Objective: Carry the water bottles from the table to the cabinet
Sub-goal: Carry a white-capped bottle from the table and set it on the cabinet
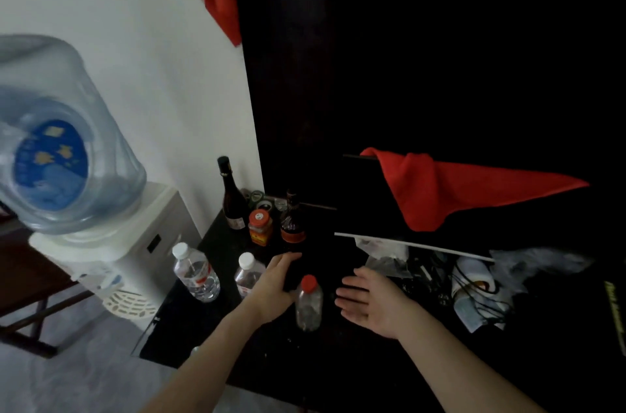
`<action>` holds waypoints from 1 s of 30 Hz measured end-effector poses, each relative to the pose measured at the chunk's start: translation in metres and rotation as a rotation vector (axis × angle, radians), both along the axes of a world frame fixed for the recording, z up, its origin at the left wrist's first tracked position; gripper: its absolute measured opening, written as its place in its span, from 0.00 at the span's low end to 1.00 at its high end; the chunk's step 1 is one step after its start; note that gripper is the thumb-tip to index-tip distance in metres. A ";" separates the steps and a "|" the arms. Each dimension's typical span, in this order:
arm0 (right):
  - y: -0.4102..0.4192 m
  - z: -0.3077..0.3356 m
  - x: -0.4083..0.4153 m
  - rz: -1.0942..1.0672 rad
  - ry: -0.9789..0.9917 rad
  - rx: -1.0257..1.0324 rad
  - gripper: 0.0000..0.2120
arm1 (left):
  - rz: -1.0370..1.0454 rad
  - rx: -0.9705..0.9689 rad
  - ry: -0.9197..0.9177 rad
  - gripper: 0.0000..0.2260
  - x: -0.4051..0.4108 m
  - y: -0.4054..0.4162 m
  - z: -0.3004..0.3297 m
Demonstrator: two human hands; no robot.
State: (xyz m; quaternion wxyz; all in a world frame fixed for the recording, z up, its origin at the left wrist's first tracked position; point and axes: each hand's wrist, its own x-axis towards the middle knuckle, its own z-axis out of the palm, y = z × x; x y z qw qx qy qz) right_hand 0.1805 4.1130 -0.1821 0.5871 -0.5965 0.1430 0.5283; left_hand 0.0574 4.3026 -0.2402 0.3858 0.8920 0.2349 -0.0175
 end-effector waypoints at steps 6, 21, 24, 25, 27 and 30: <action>0.002 0.067 -0.006 0.388 -0.661 -0.176 0.17 | 0.065 0.356 -0.026 0.32 -0.008 -0.028 0.087; -0.061 0.115 -0.041 0.589 -1.648 -0.770 0.37 | 0.030 0.811 0.082 0.41 -0.015 -0.099 0.188; -0.076 0.117 -0.054 0.561 -1.643 -0.845 0.40 | -0.014 0.782 0.068 0.40 -0.020 -0.110 0.192; -0.081 0.119 -0.059 0.550 -1.632 -0.857 0.40 | -0.027 0.767 0.058 0.40 -0.023 -0.113 0.194; -0.091 0.125 -0.070 0.512 -1.582 -0.867 0.39 | -0.055 0.742 0.037 0.40 -0.029 -0.119 0.198; -0.102 0.133 -0.094 0.467 -1.492 -0.889 0.40 | -0.101 0.743 -0.019 0.39 -0.044 -0.123 0.200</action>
